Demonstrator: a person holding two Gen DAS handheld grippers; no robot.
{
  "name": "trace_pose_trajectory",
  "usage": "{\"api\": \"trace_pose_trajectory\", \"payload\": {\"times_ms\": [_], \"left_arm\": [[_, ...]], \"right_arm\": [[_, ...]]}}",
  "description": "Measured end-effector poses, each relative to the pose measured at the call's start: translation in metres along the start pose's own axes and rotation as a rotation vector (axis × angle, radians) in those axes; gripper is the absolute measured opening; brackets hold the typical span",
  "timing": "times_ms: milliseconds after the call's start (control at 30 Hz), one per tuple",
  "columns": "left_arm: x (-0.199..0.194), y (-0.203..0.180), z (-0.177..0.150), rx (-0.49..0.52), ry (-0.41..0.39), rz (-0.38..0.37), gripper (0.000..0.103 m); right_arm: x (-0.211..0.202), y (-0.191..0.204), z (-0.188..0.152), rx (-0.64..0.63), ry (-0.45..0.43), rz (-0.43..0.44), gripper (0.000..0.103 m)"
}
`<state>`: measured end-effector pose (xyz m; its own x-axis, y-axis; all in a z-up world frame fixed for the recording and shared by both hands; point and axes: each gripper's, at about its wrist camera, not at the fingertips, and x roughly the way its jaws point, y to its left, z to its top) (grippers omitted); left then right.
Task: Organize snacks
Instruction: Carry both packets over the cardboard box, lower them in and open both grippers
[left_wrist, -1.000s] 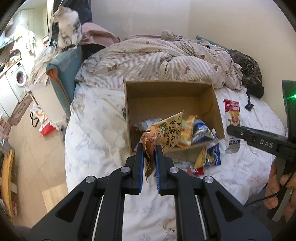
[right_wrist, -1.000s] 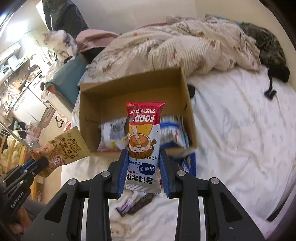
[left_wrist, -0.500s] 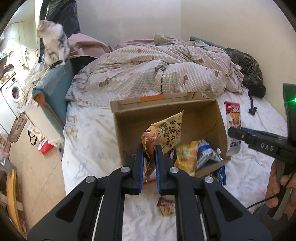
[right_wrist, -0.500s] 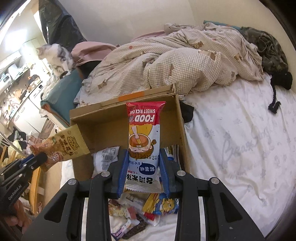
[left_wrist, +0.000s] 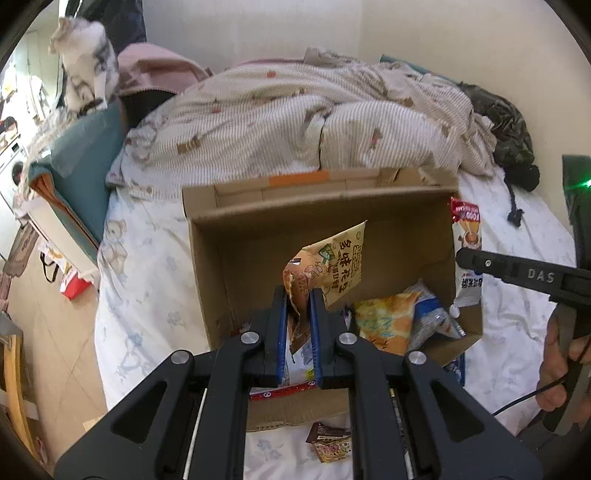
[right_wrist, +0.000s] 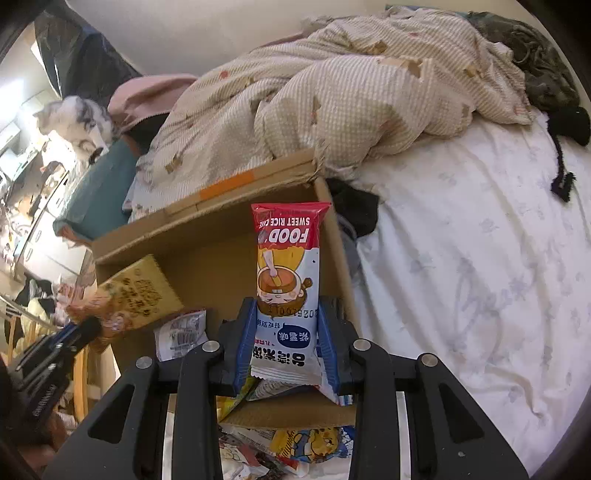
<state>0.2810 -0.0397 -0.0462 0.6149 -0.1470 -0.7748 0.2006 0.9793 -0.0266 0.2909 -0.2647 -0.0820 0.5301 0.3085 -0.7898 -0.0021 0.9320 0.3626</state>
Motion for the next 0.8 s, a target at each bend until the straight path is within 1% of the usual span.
{"api": "trace_pose_trajectory", "payload": {"times_ms": [100,200,233,367,567,733,800], "left_arm": [[0.015,0.005,-0.004,-0.026,0.033,-0.009,0.009],[0.026,0.006,-0.008,-0.026,0.061,-0.023,0.009],[0.029,0.007,-0.009,-0.021,0.066,-0.017,0.009],[0.033,0.008,-0.013,0.005,0.062,0.017,0.009],[0.034,0.009,-0.010,-0.011,0.059,0.013,0.010],[0.028,0.008,-0.009,-0.003,0.031,0.018,0.010],[0.028,0.005,-0.009,0.017,0.032,0.019,0.010]], "right_arm": [[0.008,0.007,0.000,-0.036,0.019,-0.014,0.034],[0.015,0.012,-0.001,-0.058,0.033,-0.035,0.034],[0.018,0.013,-0.002,-0.069,0.039,-0.041,0.034],[0.025,0.014,-0.003,-0.093,0.058,-0.064,0.034],[0.025,0.012,-0.003,-0.086,0.062,-0.055,0.034],[0.024,0.010,-0.003,-0.078,0.058,-0.043,0.034],[0.022,0.010,-0.002,-0.072,0.052,-0.035,0.034]]}}
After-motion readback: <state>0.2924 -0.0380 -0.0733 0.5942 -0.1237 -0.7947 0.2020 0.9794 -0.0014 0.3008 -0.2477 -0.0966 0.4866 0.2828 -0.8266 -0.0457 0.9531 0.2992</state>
